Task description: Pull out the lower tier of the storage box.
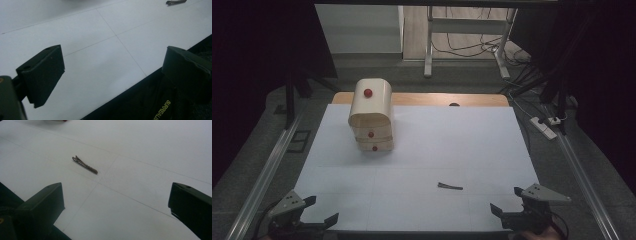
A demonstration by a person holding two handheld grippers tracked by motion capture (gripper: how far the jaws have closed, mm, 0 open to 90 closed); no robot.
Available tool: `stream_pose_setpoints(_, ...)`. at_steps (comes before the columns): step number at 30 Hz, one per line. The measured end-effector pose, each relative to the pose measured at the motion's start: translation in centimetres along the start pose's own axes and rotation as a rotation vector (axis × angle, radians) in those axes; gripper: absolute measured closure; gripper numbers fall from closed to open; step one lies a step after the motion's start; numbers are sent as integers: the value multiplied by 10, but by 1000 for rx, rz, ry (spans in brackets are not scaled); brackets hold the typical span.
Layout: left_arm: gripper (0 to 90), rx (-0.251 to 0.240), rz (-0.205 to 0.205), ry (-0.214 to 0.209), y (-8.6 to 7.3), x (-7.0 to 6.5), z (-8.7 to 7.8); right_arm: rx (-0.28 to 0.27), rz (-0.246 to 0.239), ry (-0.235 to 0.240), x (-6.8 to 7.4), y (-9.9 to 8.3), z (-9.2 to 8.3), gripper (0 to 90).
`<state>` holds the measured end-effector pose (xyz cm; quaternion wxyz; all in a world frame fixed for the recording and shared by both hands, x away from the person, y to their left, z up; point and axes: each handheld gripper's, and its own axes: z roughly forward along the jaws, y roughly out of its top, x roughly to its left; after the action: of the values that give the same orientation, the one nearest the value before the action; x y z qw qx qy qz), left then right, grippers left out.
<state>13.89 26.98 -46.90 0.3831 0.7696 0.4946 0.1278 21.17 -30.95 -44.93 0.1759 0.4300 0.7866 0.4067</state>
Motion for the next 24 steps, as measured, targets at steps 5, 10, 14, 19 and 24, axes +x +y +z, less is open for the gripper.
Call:
stream_pose_setpoints(5, 42, 7, 1, -5, 0, 0, 0, 8, 11, 18, -2, 0, 1, 0)
stream_pose_setpoints(10, 40, 6, -10, -14, 0, 2, 1, 16, -11, 42, 0, 0, 2, 0)
stream_pose_setpoints(14, 38, 16, -8, -11, 1, 1, 2, 19, -4, 53, -2, 0, 1, 0)
stream_pose_setpoints(19, 36, 28, -3, -6, 2, 0, 3, 20, -3, 58, -2, 0, 2, 0)
stream_pose_setpoints(24, 23, 29, -4, -14, 2, 1, 2, 29, -24, 63, 0, 0, 3, 0)
